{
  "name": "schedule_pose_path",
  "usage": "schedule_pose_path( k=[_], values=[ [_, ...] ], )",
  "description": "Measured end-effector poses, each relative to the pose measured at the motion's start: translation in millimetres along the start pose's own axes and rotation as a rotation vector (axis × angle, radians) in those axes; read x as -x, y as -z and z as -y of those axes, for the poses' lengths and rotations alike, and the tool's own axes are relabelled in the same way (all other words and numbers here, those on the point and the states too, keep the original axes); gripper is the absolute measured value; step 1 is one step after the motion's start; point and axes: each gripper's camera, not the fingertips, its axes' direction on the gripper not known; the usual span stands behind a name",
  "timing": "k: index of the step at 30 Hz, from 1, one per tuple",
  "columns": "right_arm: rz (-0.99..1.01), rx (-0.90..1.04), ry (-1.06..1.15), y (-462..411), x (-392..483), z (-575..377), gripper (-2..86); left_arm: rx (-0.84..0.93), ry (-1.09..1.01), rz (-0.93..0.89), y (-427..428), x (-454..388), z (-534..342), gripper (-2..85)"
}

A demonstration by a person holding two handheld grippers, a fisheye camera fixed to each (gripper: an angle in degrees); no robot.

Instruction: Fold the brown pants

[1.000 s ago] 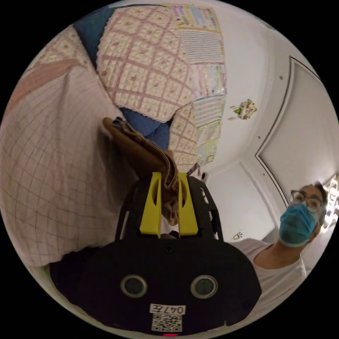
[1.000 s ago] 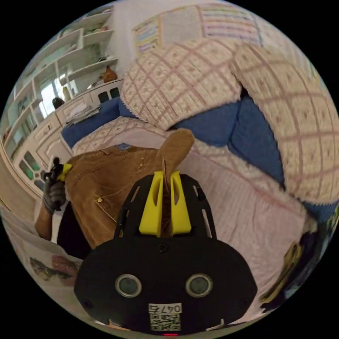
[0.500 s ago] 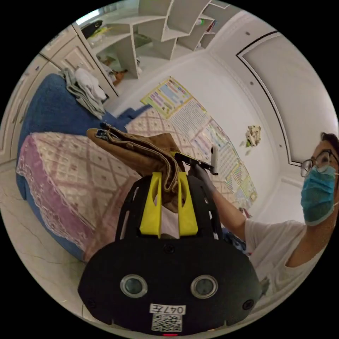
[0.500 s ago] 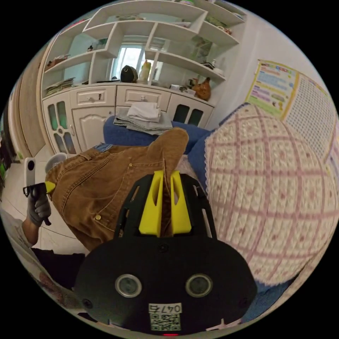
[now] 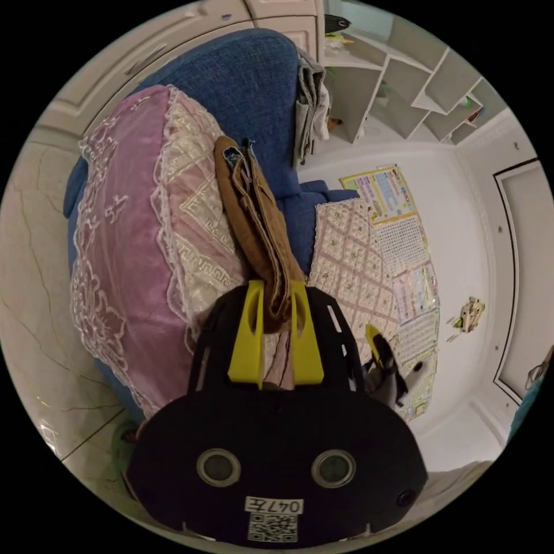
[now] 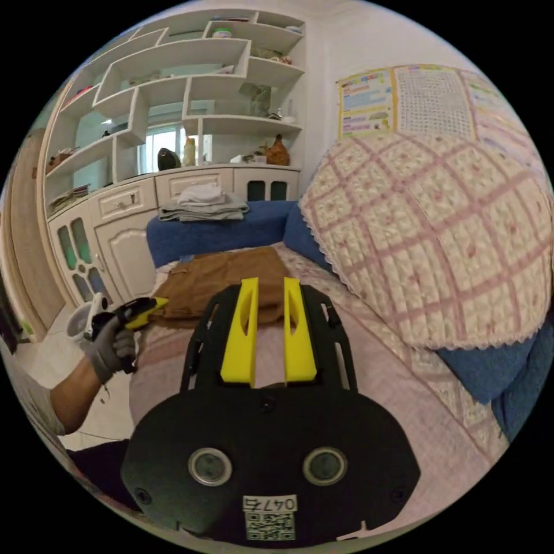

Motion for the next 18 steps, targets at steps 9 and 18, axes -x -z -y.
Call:
schedule_pose_path(
  k=[9,18],
  values=[
    [0.27,0.266,-0.038,-120.7,-25.6,69.8,6.1,0.099,-0.022,-0.025,34.1,7.2,72.5,9.2],
    [0.244,0.529,-0.057,-235.8,-0.4,106.6,9.6,0.076,-0.069,-0.044,50.0,-3.3,128.1,7.4]
  ],
)
